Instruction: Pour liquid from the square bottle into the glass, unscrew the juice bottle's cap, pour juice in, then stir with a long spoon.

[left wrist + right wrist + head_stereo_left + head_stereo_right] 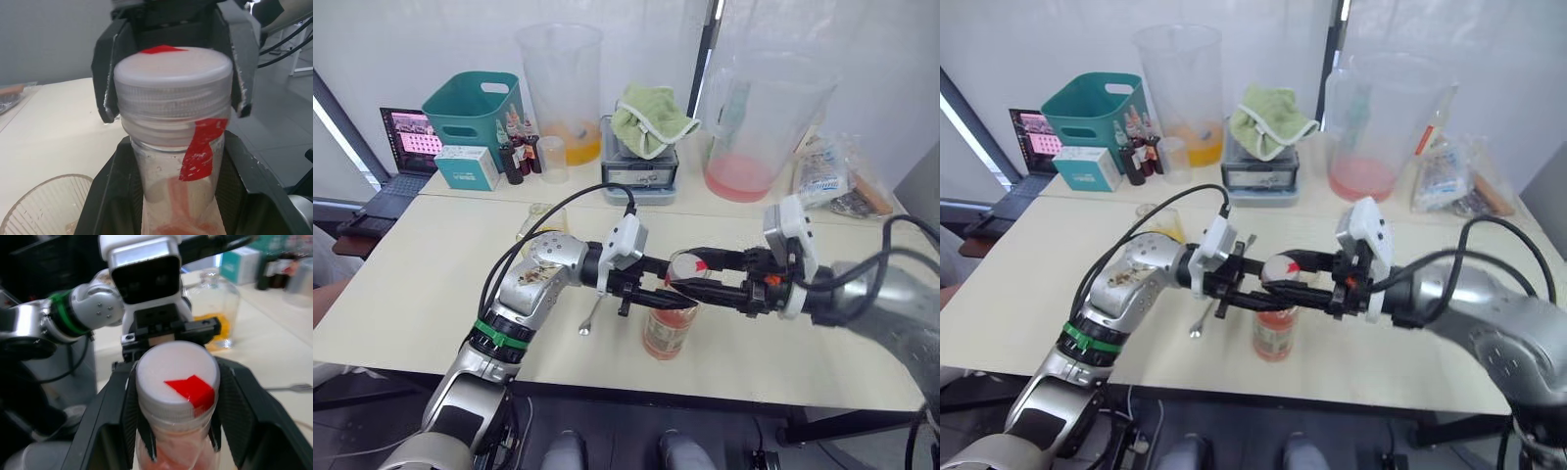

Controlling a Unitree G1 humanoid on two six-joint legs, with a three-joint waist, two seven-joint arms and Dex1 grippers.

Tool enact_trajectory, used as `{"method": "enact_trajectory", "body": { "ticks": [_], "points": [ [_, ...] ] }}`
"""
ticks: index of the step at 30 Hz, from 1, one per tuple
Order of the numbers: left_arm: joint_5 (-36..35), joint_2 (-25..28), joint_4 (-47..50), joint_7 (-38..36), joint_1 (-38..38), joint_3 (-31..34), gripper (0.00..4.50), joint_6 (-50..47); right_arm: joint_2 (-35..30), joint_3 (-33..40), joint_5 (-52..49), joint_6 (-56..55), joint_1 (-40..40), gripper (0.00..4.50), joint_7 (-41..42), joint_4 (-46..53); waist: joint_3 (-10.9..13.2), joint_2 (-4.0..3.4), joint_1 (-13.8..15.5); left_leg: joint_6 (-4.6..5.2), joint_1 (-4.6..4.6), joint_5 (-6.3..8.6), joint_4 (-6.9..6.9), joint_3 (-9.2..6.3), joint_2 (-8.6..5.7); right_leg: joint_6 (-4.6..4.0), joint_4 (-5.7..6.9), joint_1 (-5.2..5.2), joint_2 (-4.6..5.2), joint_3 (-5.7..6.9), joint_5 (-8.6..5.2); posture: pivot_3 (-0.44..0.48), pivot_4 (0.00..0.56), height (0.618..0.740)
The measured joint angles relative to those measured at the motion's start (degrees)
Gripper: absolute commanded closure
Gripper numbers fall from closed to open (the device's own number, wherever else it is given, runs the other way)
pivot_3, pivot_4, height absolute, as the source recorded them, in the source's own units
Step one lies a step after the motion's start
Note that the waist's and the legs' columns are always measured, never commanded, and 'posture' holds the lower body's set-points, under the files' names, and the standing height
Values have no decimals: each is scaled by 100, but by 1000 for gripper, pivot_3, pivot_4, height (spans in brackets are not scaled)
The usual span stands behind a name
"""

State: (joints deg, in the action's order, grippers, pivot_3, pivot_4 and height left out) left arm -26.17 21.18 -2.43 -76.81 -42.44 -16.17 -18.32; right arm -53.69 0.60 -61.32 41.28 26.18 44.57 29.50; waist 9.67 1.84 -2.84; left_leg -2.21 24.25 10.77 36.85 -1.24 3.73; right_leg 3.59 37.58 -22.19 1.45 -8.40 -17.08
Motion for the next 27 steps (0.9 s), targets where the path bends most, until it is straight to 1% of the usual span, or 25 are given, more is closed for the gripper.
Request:
{"method": "enact_trajectory", "body": {
  "ticks": [1, 4, 5, 8, 10, 11, 13, 16, 18, 23, 26, 27],
  "points": [
    [-3, 12, 18, -21, 5, 0, 2994, -3, 12, -133, 190, -68, 185, 2756, 421, -222, 0, 0, 4, 0, 1, 0, 0, -1, 1, -2, 0, 0, -1, 1, -1, 0, 150, 740],
    [-13, 90, 69, -38, 22, 19, 2994, -38, 141, -767, 799, -130, 1162, 2756, 1862, -1203, -1, -1, -38, 0, -4, 0, -1, 1, 1, -3, 5, -1, -2, 0, -1, 0, 150, 740],
    [-18, 98, 85, -36, 26, 23, 2994, -44, 183, -907, 954, -176, 1368, 2756, 2205, -1438, -1, -2, -34, 0, -4, 0, -1, -2, 2, -5, 6, -1, -2, 4, -3, 0, 150, 740],
    [-30, 104, 87, -34, 30, 25, 2994, -52, 424, -1041, 1290, -245, 1680, 2756, 2816, -1885, -1, -2, -8, 0, 2, 0, -2, -7, 2, -10, 6, -2, -2, 11, -4, 0, 150, 740],
    [-37, 104, 87, -30, 30, 27, 2994, -53, 495, -1031, 1403, -246, 1730, 2756, 2976, -1966, -1, -2, 19, 0, 3, 0, -2, -8, 2, -10, 7, -2, -2, 12, -4, 0, 150, 740],
    [-39, 103, 88, -26, 30, 28, 2994, -52, 520, -1008, 1452, -243, 1730, 2756, 3022, -1971, -1, -2, 25, 0, 3, 0, -2, -9, 2, -10, 6, -1, -2, 13, -4, 0, 150, 740],
    [-39, 103, 86, -18, 27, 29, 2994, -52, 548, -962, 1508, -221, 1711, 1716, 3043, -1952, -1, -3, 24, 0, 2, 0, -2, -9, 2, -10, 8, -1, -2, 13, -4, 0, 150, 740],
    [-12, 66, 131, -21, 9, -42, 2994, -25, 650, -849, 1459, 31, 1424, 780, 2860, -1836, -1, -3, 32, 0, 7, 0, -1, -10, 0, -10, 9, -3, -1, 14, -4, 0, 150, 740],
    [3, 66, 146, -21, 1, -55, 2994, -23, 646, -746, 1404, 171, 1320, 24, 2684, -1677, -1, -5, 36, 0, 7, 0, -1, -11, -1, -10, 9, -4, 0, 15, -4, 0, 150, 740],
    [9, 60, 152, -19, -5, -66, 2994, -22, 632, -70, 1107, 545, 1035, 7, 1976, -992, -1, -5, 42, 0, 10, 0, -1, -13, -1, -10, 9, -4, 0, 16, -4, 0, 150, 740],
    [11, 55, 151, -16, -7, -73, 2994, -21, 661, 331, 819, 806, 732, 7, 1344, -515, -1, -6, 41, 0, 10, 0, -1, -14, -1, -10, 8, -3, 0, 16, -4, 0, 150, 740],
    [11, 55, 151, -16, -7, -73, 2994, -21, 663, 337, 815, 811, 724, 7, 1331, -502, -1, -6, 41, 0, 9, 0, -1, -14, -1, -10, 8, -3, 0, 16, -4, 0, 150, 740]
  ]
}}
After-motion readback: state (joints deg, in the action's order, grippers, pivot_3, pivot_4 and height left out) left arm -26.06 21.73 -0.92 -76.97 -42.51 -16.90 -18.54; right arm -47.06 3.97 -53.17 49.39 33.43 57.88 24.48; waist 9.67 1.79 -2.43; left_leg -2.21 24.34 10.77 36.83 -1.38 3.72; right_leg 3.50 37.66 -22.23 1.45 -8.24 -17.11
